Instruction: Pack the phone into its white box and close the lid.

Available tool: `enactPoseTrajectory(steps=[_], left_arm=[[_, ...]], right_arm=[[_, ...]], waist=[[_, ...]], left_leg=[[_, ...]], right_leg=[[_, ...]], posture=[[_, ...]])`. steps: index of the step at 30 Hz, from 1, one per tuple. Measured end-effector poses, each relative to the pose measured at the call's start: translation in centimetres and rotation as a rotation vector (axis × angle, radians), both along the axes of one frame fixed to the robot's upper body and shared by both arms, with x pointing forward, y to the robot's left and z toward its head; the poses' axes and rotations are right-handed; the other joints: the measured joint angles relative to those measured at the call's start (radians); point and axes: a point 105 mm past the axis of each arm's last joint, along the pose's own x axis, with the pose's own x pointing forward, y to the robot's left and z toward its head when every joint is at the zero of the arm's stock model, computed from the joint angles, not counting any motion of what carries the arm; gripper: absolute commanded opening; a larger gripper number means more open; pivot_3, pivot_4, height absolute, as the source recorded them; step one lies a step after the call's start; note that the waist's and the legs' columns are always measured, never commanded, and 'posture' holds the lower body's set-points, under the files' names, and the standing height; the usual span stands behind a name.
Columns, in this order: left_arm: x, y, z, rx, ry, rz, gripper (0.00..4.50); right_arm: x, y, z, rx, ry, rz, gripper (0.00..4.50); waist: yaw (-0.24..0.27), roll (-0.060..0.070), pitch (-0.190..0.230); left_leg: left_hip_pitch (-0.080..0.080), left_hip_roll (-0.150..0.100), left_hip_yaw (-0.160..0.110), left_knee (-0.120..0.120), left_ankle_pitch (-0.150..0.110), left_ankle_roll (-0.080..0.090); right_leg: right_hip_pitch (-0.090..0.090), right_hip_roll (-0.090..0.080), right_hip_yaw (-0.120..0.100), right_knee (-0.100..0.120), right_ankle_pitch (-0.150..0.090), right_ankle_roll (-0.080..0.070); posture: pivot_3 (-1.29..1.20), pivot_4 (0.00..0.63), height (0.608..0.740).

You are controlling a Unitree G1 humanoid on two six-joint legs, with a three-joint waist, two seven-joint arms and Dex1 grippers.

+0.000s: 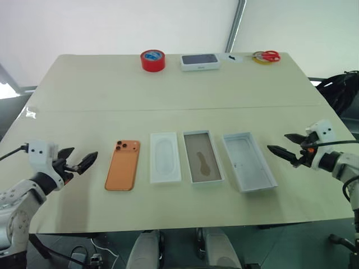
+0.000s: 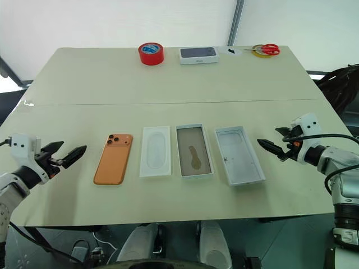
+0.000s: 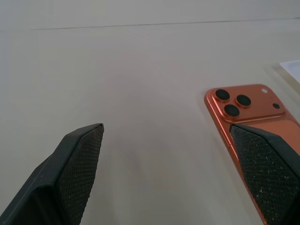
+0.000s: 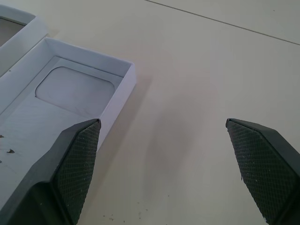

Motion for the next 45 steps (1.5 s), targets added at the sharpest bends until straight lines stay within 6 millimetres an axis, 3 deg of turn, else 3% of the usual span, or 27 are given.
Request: enactPoseTrajectory(steps=[9,15,20,23,29,33,39,42,45], left_arm=[[0.3,-1.8,-0.6,-0.026,0.0,-0.028,4.5],[0.8,-8.9,-0.1,-0.085,0.006,-0.261,4.5],[0.9,-15.1,0.4,-0.147,0.067,-0.385,4.5],[1.4,-15.6,-0.7,-0.129,0.173,-0.299,4.5],[2.5,-16.2,-1.2,-0.194,0.371,-0.227,4.5],[2.3,-17.7,-1.2,-0.239,0.443,-0.268,4.5],[2.6,-18.3,-1.7,-0.256,0.484,-0.268,4.5],[2.8,-18.4,-1.9,-0.264,0.497,-0.25,3.67],[3.0,-18.0,-2.3,-0.268,0.513,-0.218,2.22]], right_arm=[[1.1,0.4,1.2,-0.006,-0.042,0.008,4.45],[1.8,3.2,2.2,-0.02,-0.064,0.127,4.45],[0.4,8.9,3.7,-0.058,-0.095,0.367,4.45],[-0.9,11.8,4.3,-0.071,-0.103,0.484,4.45],[-2.9,15.2,3.9,-0.079,-0.086,0.626,4.45],[-3.3,15.9,3.4,-0.072,-0.063,0.654,4.45],[-4.2,17.0,2.9,-0.099,-0.04,0.726,4.45],[-5.0,17.4,2.2,-0.164,-0.012,0.774,4.5],[-5.7,17.6,1.1,-0.225,0.029,0.804,4.5]], waist=[[-0.003,0.0,0.0],[0.009,0.0,0.0],[0.016,0.0,0.0],[0.019,0.0,0.0],[0.021,-0.002,0.0],[0.02,-0.002,0.0],[0.021,-0.002,0.0],[0.023,-0.002,0.0],[0.022,-0.003,0.0]], left_leg=[[0.0,0.0,0.0,0.0,0.0,0.0],[0.0,0.0,0.0,0.0,0.0,0.0],[0.0,0.0,-0.001,0.0,0.0,0.0],[0.001,0.0,-0.002,0.001,0.0,0.0],[0.001,-0.002,-0.004,0.002,0.0,0.0],[0.001,-0.002,-0.004,0.002,0.0,0.0],[0.003,-0.002,-0.004,0.002,0.001,-0.001],[0.004,-0.002,-0.005,0.002,0.001,-0.001],[0.004,-0.003,-0.004,0.002,0.001,-0.001]], right_leg=[[0.0,0.0,0.0,0.0,0.0,0.0],[0.001,0.0,0.0,0.0,0.0,0.0],[0.001,0.001,0.001,0.001,0.002,0.004],[0.002,0.002,0.0,0.002,0.002,0.004],[0.004,0.002,-0.001,0.001,0.002,0.004],[0.004,0.001,-0.001,0.0,0.002,0.003],[0.005,0.002,-0.001,0.001,0.0,0.0],[0.006,0.001,-0.001,0.001,0.0,0.0],[0.007,0.0,-0.001,0.0,0.0,0.0]], posture=[[0.0,0.15,0.74],[0.0,0.15,0.74],[0.0,0.15,0.74],[0.0,0.15,0.74],[0.0,0.15,0.74],[0.0,0.15,0.74],[0.0,0.15,0.74],[0.0,0.15,0.74],[0.0,0.15,0.74]])
